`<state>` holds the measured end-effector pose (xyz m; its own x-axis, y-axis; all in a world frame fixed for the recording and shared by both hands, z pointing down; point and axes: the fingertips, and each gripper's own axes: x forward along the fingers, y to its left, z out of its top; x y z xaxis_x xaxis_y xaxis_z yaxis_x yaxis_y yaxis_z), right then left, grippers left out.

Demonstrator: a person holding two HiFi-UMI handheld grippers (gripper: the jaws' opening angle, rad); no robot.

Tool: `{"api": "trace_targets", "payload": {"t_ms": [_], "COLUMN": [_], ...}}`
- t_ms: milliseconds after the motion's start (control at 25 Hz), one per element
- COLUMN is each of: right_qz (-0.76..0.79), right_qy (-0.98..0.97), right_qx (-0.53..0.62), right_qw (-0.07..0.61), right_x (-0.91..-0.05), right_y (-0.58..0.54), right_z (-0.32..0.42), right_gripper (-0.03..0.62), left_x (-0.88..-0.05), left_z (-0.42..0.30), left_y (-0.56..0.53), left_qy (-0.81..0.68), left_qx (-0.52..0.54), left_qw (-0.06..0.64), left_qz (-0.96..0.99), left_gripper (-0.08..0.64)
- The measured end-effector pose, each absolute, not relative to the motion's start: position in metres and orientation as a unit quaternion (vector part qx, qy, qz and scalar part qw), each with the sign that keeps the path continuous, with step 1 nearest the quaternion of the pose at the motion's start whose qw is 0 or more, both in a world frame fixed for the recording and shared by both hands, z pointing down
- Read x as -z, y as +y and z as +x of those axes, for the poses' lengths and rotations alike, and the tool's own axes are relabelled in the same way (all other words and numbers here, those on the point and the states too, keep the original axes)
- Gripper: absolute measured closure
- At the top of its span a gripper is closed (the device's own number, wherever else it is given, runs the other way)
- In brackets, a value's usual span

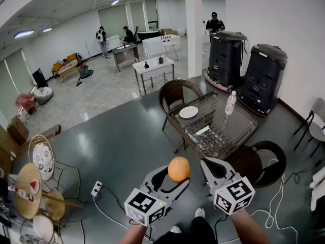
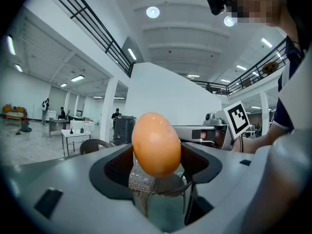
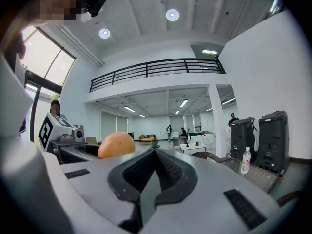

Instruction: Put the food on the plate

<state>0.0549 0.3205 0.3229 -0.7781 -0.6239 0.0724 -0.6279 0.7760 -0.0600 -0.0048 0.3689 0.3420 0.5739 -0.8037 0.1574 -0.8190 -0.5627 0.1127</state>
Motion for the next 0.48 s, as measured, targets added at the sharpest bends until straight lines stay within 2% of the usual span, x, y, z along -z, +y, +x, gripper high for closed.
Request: {"api": "trace_targets", "payload": {"t_ms": [480], "right_qz": [0.332], "right_qy": [-0.942], "right_qx": [-0.047], "right_qw": [0.02], "right_x": [-0.326], "right_y": [0.31], "right_z": [0.054], "right_gripper": [0.589], "left_x": [-0.348], "left_z": [-0.007], "left_y": [0.361], "left_qy": [-0.462], "left_qx": [-0.045], "left_qw": [0.09], "left_qz": [0.881], "left_gripper": [0.258]}}
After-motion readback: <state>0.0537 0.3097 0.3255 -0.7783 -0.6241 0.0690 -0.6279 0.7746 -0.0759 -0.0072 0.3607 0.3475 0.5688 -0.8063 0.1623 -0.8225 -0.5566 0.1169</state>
